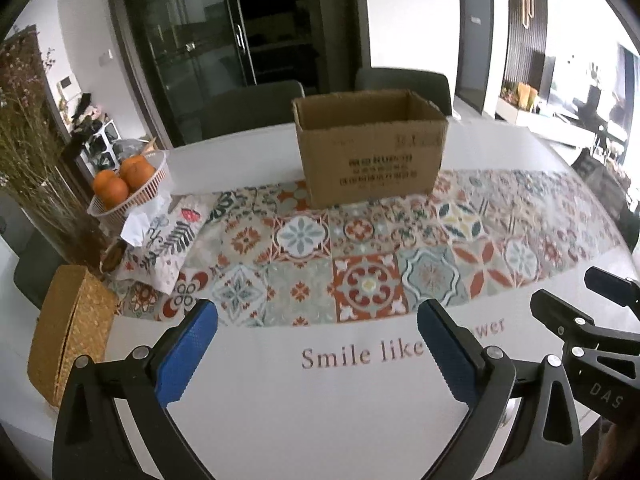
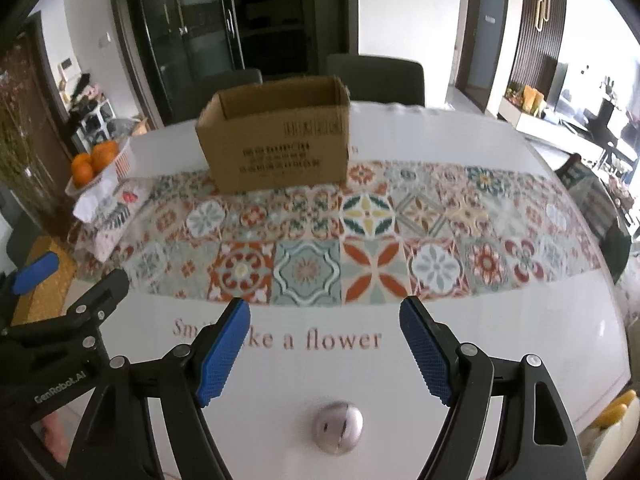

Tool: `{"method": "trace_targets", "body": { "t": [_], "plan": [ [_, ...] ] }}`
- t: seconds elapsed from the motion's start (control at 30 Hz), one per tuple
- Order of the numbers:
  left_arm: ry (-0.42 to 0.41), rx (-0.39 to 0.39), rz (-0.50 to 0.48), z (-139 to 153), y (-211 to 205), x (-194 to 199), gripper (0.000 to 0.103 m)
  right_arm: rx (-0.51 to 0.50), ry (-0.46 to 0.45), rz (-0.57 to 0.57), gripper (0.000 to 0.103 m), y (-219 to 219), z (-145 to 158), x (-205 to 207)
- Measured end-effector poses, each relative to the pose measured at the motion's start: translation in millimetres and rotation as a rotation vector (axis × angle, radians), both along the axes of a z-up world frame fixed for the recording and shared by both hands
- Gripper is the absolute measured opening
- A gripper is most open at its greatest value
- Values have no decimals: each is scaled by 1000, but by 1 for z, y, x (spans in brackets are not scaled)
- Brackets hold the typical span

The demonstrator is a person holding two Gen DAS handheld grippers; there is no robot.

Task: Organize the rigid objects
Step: 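Move right tool down toward silver round speaker on the table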

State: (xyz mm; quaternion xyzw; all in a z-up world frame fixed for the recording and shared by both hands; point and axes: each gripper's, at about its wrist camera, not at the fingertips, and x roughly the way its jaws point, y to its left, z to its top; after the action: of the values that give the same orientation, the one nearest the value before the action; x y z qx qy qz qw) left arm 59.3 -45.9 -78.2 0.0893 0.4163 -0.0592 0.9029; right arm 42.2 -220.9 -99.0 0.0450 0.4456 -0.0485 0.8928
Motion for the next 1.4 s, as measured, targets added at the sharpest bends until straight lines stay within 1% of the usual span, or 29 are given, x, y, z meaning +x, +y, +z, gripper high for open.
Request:
{"method": "trace_targets", "body": {
  "t": [0.1, 0.2, 0.37, 0.53, 0.7, 0.97, 1.13, 1.4],
  "plan": [
    [21, 22, -18, -10, -1, -4, 102, 1, 37, -5, 78, 0, -9, -3],
    [52, 33, -41, -20, -2, -5, 102, 6, 75, -12, 84, 0, -19, -6],
    [102, 42, -53, -33, -2, -5, 102, 3, 129, 0, 86, 2, -32, -7],
    [145, 52, -64, -45, -5, -5, 102, 30, 176, -11, 86, 0, -46, -9],
    [201, 70, -81, -61, -10, -5, 102, 28, 218, -21, 86, -4, -60, -11],
    [290, 104, -115, -89, -19, -4, 102, 85, 332, -37, 86, -10, -93, -13],
    [316, 122, -142, -102, -25, -4, 102, 122, 395, -57, 86, -16, -112, -14],
    [375, 156, -158, -124, -31, -1, 102, 139, 459, -66, 86, -19, -132, -15]
  ]
}}
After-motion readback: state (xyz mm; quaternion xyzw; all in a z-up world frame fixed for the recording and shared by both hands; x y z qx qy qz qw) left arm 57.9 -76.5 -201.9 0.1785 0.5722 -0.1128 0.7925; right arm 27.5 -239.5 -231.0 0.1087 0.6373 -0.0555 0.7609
